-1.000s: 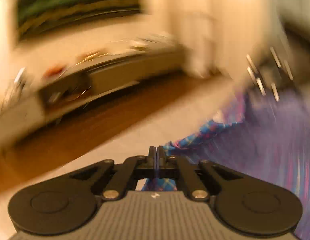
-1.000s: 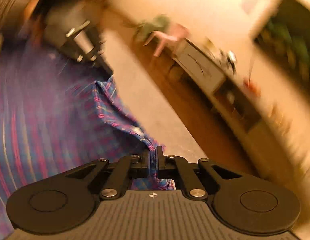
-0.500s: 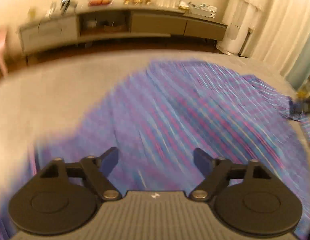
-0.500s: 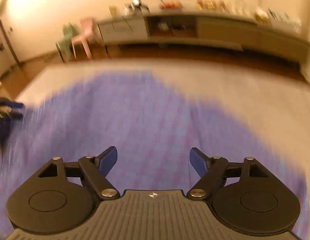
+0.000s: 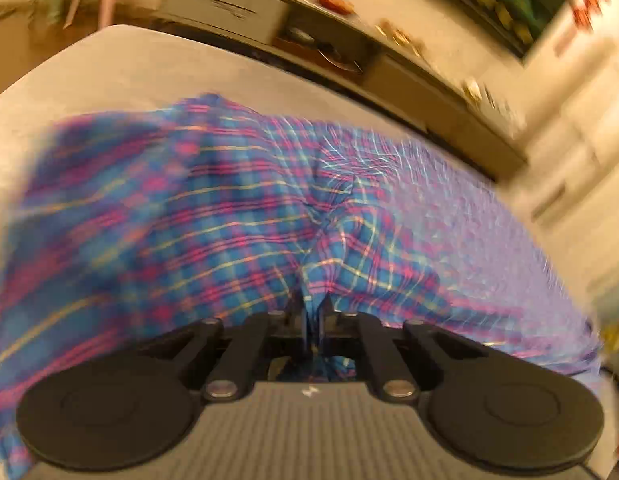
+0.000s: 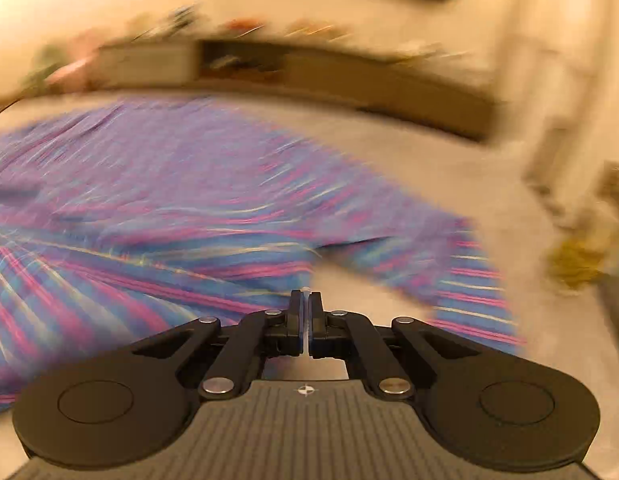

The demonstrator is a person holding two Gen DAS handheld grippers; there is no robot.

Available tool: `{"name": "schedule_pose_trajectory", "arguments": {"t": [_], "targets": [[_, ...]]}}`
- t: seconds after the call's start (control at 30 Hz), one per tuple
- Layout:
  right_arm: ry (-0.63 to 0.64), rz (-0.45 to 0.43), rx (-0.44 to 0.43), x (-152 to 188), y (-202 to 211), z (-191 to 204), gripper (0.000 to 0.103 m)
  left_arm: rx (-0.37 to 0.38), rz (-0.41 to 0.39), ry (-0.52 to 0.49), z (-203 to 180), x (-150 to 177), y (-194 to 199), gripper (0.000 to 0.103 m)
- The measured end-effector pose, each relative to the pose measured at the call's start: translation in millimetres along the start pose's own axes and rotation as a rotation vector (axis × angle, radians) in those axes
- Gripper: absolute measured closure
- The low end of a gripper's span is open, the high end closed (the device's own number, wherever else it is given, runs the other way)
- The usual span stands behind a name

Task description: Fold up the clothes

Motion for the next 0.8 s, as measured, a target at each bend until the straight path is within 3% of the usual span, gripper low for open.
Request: {"name": "schedule_pose_trajectory", "arguments": {"t": [0.03, 0.07, 0.1, 0.13, 0.17, 0.27, 0.33, 0.37, 0.4, 0.43, 0.47, 0.5, 0.53, 0.57, 0.63, 0.7, 0.73, 0.8], "targets": [[-0.052, 0.007, -0.001, 0, 5, -12, 0.097, -0.002, -0.017, 0.029, 6, -5, 4, 0.068], [-0.114, 0.022, -0.031, 2, 15, -21, 0.092, -0.003, -0.033, 0.057, 12, -10, 8, 0.048], [-0.17, 0.029, -0.073, 8, 25, -26, 0.071, 0.002, -0.037, 0.024, 8, -3, 18, 0.036], [-0.214, 0.037, -0.123, 17, 36, -29, 0.044, -0.002, -0.033, -0.038, 0, 8, 27, 0.031], [-0.241, 0.055, -0.189, 27, 44, -25, 0.037, -0.015, -0.026, -0.099, -6, 20, 30, 0.026], [-0.222, 0.123, -0.345, 51, 52, 2, 0.035, -0.063, 0.005, -0.259, -20, 54, 30, 0.019], [-0.162, 0.127, -0.36, 48, 47, 24, 0.036, -0.102, 0.027, -0.313, -26, 70, 19, 0.022], [-0.133, 0.126, -0.364, 45, 44, 35, 0.036, -0.116, 0.029, -0.326, -28, 75, 14, 0.034], [-0.109, 0.125, -0.368, 44, 42, 43, 0.037, -0.134, 0.017, -0.349, -30, 78, 12, 0.053], [-0.087, 0.125, -0.373, 43, 39, 50, 0.045, -0.152, -0.001, -0.375, -33, 81, 12, 0.07], [-0.065, 0.125, -0.378, 43, 36, 57, 0.055, -0.147, 0.005, -0.379, -34, 81, 12, 0.102], [-0.043, 0.125, -0.383, 42, 33, 64, 0.082, -0.115, 0.007, -0.358, -33, 78, 16, 0.101], [-0.011, 0.115, -0.405, 40, 34, 71, 0.103, -0.077, 0.005, -0.33, -32, 74, 21, 0.102], [0.025, 0.102, -0.433, 38, 37, 78, 0.103, -0.04, -0.012, -0.301, -30, 68, 30, 0.102], [-0.009, 0.029, -0.494, 21, 64, 64, 0.103, 0.099, -0.082, -0.142, -19, 48, 63, 0.102], [-0.199, -0.091, -0.597, -6, 104, 19, 0.103, 0.235, -0.167, 0.005, -7, 27, 102, 0.102], [-0.292, -0.144, -0.628, -18, 120, -7, 0.103, 0.269, -0.198, 0.055, -1, 17, 116, 0.102], [-0.447, -0.185, -0.601, -36, 128, -51, 0.103, 0.289, -0.209, 0.109, 6, 2, 128, 0.102]]}}
Point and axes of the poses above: each gripper's, at about its wrist camera, not at the fingertips, and y roughly against the way its jaws point, z to its left, x to its underside, the point moved 3 cm from there along -y, roughly the way its jaws point, and after that the axes turned 2 degrees about x, right-handed, at the moved point
